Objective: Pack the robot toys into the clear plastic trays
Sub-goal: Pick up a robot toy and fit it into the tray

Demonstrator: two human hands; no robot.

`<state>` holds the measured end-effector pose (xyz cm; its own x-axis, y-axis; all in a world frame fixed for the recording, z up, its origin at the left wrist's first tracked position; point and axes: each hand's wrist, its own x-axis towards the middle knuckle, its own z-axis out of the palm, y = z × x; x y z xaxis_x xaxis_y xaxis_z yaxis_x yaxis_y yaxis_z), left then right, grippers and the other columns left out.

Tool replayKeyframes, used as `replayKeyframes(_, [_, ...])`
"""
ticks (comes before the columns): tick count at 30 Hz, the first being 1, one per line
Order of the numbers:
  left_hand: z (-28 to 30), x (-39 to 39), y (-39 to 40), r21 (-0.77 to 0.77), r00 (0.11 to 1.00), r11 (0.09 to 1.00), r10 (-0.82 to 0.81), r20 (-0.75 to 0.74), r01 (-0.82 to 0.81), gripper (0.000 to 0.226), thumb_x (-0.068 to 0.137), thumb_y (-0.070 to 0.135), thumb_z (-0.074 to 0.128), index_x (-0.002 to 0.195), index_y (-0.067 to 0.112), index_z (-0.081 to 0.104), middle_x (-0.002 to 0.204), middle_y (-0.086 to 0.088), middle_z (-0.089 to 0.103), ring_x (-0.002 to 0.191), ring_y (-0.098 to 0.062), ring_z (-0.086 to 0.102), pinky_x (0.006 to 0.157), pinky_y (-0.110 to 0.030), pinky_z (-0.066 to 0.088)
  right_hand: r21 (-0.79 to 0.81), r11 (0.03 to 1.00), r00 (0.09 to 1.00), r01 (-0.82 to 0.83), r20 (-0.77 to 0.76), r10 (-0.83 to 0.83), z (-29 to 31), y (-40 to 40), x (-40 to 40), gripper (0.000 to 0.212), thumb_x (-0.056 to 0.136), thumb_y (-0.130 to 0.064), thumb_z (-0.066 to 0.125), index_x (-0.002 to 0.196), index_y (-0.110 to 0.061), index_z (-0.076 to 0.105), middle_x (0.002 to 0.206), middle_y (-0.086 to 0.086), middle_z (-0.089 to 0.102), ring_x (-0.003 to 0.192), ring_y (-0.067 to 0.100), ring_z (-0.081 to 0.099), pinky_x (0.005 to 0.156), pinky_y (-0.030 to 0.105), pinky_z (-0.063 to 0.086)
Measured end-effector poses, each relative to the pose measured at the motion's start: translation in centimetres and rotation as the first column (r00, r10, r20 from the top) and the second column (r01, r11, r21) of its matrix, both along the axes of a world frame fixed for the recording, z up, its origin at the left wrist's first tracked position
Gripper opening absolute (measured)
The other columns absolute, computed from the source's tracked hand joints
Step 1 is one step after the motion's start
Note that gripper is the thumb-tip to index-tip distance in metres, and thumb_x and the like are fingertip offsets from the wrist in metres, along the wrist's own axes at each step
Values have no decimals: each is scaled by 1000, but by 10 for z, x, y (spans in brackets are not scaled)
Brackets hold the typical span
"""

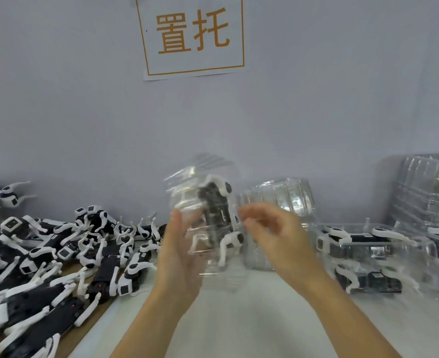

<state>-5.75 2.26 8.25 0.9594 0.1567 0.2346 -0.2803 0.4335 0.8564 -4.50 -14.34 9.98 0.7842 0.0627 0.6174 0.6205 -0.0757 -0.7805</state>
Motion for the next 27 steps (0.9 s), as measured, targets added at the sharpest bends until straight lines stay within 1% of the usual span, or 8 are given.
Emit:
replayKeyframes(2, [0,-4,4,-140,990,984,-123,-68,112,67,74,74,57,113,23,73,115,-11,73,92,-29,72,74,-43,59,-154,988,999,-19,46,26,-2,3,-3,21,90,-10,69,93,-29,75,84,-14,72,78,2,67,68,12,48])
replayKeyframes(5, [-2,-3,6,-190,983,970,-170,-71,154,73,69,75,60,119,22,71,116,-12,72,92,-31,71,73,-42,60,-132,991,997,-12,72,22,-2,2,-3,20,89,-11,72,94,-30,77,81,-14,71,74,5,67,65,12,48])
replayKeyframes(9, [-3,-1,8,-26,988,989,-149,-37,148,82,60,79,70,121,25,70,123,-11,63,101,-32,57,87,-47,46,-246,969,999,21,38,-12,1,-6,-1,18,88,-15,73,92,-33,77,84,-18,73,80,3,67,70,12,50])
replayKeyframes(12, [0,0,13,296,992,951,-114,58,92,68,65,75,68,112,27,70,119,-10,68,105,-26,63,89,-47,47,-251,966,995,61,-61,-78,3,-15,4,17,95,-22,64,92,-34,76,85,-15,74,79,5,70,73,19,55])
replayKeyframes(17, [-6,4,19,857,985,493,-4,174,-149,62,58,77,65,113,51,57,125,23,52,114,6,50,92,-20,39,228,971,844,72,-532,63,7,-25,11,27,99,-53,44,110,-37,63,96,0,73,80,18,71,68,39,58])
replayKeyframes(20, [-11,3,13,938,979,286,1,203,-194,70,55,84,62,117,54,49,135,26,35,125,-2,37,107,-32,34,106,994,794,-28,-601,86,4,-33,10,54,80,-76,55,125,-45,57,115,-5,68,92,18,71,66,36,56])
replayKeyframes(23, [-10,0,4,952,963,152,6,268,-266,78,56,87,59,125,55,42,142,24,19,130,-7,20,111,-36,27,-140,986,796,-88,-605,-15,3,-32,6,79,70,-67,74,139,-45,42,130,-12,56,105,12,62,74,33,55])
replayKeyframes(27, [0,-4,-3,933,943,151,-7,333,-328,90,55,95,51,134,58,31,148,26,18,140,-2,12,112,-32,17,-77,997,836,20,-546,-59,10,-37,7,58,82,-43,75,133,-46,48,112,-12,65,91,9,66,80,36,59])
